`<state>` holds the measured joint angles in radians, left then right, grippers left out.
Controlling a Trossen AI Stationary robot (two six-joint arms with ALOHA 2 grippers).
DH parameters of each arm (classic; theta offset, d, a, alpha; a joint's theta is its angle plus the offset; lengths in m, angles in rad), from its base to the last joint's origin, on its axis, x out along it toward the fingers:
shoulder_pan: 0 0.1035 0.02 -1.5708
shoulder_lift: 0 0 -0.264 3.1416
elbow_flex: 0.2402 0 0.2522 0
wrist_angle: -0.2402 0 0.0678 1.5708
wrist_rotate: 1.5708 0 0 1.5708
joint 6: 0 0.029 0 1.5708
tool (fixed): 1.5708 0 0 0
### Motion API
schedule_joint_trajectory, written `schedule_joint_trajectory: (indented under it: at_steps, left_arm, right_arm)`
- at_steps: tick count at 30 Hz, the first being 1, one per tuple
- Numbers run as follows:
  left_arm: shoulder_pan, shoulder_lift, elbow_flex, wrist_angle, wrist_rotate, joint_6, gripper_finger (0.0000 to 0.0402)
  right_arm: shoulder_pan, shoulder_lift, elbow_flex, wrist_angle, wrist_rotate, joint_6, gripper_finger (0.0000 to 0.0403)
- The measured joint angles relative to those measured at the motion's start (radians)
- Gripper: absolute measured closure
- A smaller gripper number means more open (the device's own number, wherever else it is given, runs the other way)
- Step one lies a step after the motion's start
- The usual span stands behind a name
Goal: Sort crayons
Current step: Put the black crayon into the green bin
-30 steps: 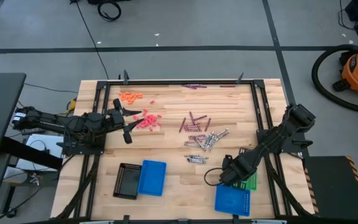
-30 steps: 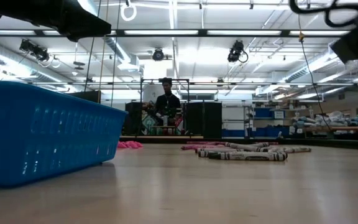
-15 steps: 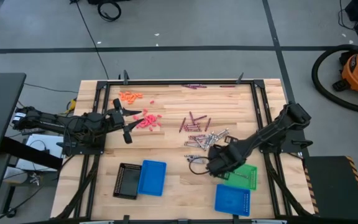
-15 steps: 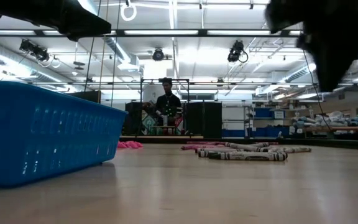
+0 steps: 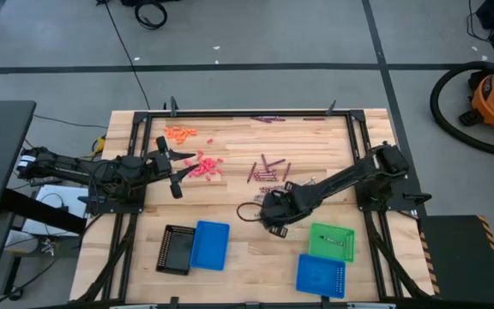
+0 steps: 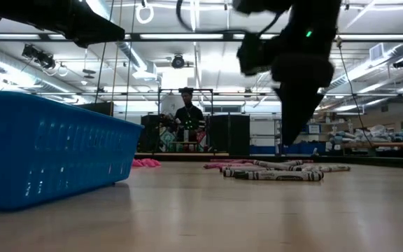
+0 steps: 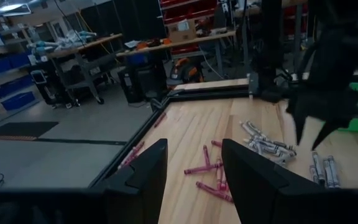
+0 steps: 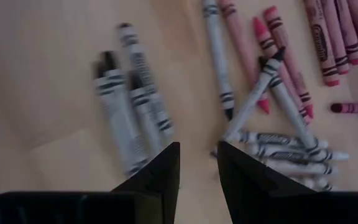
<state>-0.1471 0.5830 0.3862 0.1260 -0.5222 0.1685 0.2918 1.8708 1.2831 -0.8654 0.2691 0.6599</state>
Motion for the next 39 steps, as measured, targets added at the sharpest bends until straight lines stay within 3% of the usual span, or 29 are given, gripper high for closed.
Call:
schedule_joint_trajectory:
  at_steps: [10,14,26,39]
  left_arm:
    - [0.0,0.0,0.0,-0.001,0.0,-0.019,0.0237]
    - [0.0,0.0,0.0,-0.003,0.0,-0.019,0.0237]
    - [0.0,0.0,0.0,-0.004,0.0,-0.019,0.0237]
    - [0.0,0.0,0.0,-0.004,0.0,-0.027,0.0237]
  right_arm:
    - [-0.087,0.015,0.002,0.006,0.02,-0.056,0.0222]
    - [-0.105,0.038,0.002,0.013,-0.012,-0.081,0.0218]
    - [-0.118,0.112,0.005,0.001,0.003,-0.087,0.0265]
    - [-0.119,0.115,0.001,-0.077,0.024,-0.083,0.0357]
